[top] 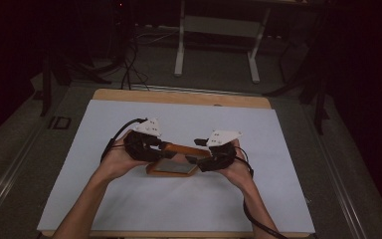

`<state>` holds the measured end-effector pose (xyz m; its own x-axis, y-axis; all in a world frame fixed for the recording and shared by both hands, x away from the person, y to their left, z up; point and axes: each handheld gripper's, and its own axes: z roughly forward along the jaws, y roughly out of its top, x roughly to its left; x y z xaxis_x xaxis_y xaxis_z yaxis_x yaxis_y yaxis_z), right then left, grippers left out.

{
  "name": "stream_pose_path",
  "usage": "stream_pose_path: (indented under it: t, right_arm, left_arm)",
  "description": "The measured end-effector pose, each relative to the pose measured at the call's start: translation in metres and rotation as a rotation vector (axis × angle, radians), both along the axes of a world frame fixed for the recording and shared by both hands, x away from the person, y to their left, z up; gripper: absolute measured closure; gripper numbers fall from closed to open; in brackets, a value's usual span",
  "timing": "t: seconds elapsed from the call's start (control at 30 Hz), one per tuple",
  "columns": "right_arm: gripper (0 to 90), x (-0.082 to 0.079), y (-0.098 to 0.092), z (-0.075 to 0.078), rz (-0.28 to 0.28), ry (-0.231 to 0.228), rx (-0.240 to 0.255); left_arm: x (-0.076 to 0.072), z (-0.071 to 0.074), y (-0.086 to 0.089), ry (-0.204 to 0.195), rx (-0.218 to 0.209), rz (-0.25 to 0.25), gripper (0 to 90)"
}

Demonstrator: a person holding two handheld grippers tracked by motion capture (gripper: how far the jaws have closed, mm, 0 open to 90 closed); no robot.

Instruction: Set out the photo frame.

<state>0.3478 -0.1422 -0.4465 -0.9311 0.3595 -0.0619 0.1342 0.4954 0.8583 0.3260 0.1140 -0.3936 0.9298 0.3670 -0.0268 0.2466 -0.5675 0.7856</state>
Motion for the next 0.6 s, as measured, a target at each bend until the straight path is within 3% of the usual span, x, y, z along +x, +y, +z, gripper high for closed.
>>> stream_pose_path:
  t: [0.2, 0.33, 0.6]
  right_arm:
    - [36.9, 0.0, 0.011, 0.001, 0.074, 0.006, -0.033]
    - [47.6, 0.0, 0.009, 0.002, 0.058, -0.011, -0.039]
    - [62.3, -0.005, 0.001, 0.005, 0.092, -0.03, -0.052]
  left_arm:
    - [0.004, 0.0, 0.0, -0.003, -0.005, -0.022, 69.2]
    - [0.008, -0.001, 0.003, 0.021, -0.027, -0.028, 68.2]
    - [0.014, -0.004, 0.007, 0.058, -0.08, -0.01, 59.6]
